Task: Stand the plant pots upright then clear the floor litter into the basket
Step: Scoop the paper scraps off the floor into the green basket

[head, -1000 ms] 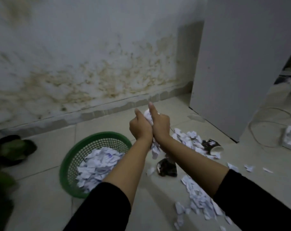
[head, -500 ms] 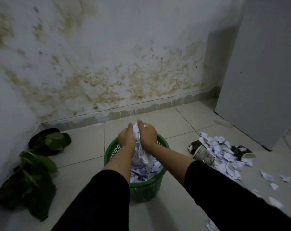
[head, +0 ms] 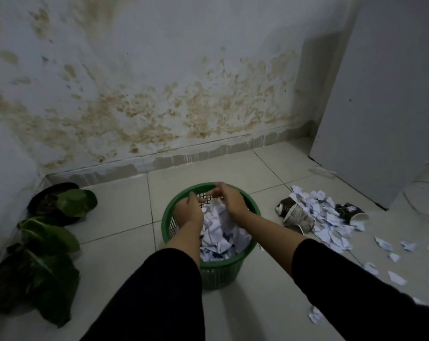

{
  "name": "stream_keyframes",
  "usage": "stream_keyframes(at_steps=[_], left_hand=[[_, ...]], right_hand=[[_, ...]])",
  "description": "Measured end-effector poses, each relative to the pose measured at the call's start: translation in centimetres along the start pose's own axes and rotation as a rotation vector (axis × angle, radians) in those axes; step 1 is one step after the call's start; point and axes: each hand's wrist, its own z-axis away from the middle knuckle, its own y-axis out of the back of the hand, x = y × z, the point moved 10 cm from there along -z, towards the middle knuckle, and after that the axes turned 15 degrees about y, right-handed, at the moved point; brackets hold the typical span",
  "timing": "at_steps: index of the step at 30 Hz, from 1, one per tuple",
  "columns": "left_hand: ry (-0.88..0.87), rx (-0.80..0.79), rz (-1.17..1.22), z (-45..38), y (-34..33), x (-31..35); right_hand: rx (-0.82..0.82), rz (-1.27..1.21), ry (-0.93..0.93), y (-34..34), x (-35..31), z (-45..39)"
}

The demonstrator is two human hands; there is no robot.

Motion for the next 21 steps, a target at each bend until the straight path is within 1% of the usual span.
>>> stream_keyframes(at_steps=[2,3,5,6,8,10,12,15,17,19,21], left_hand=[[-0.008,0.008,0.034,-0.5,0.3,0.3],[-0.004,-0.01,0.062,-0.8,0.2,0.4],[0.024,-0.051,0.123,-1.3,-0.1,0.3],[0.061,-0.082,0.145,-1.6,-0.3,0.0],[0.188,-0.223,0.114,-1.9,-1.5,-1.2],[0.312,-0.408,-0.021,-0.9,-2.9,-3.0],[0.397,-0.506,-0.112,-0.1,-3.7,-4.7],[0.482,-0.51,-0.176,0.1,-4.0,-6.2],[0.493,-0.505,-0.231,0.5,-3.9,-6.1],[0.484,-0.535,-0.297,1.2,-3.9,-6.0],[0.484,-0.559,-0.345,2.0,-4.0,-6.1]], right_hand=[[-0.002,-0.171,0.005,-0.9,-0.9,-0.5],[-0.017,-0.215,0.018,-1.2,-1.4,-0.7],[-0.032,-0.224,0.038,-1.4,-2.4,-1.1],[-0.014,-0.221,0.04,-1.1,-2.5,-1.2],[0.011,-0.226,0.008,-0.6,-2.1,-1.1],[-0.022,-0.246,-0.095,-0.9,-0.6,0.0],[-0.119,-0.228,-0.251,-1.9,1.5,1.6],[-0.216,-0.118,-0.391,-2.7,3.8,2.9],[-0.274,-0.078,-0.456,-3.3,5.1,3.4],[-0.351,-0.061,-0.506,-4.2,6.2,3.7],[-0.418,0.008,-0.562,-4.5,7.4,4.0]])
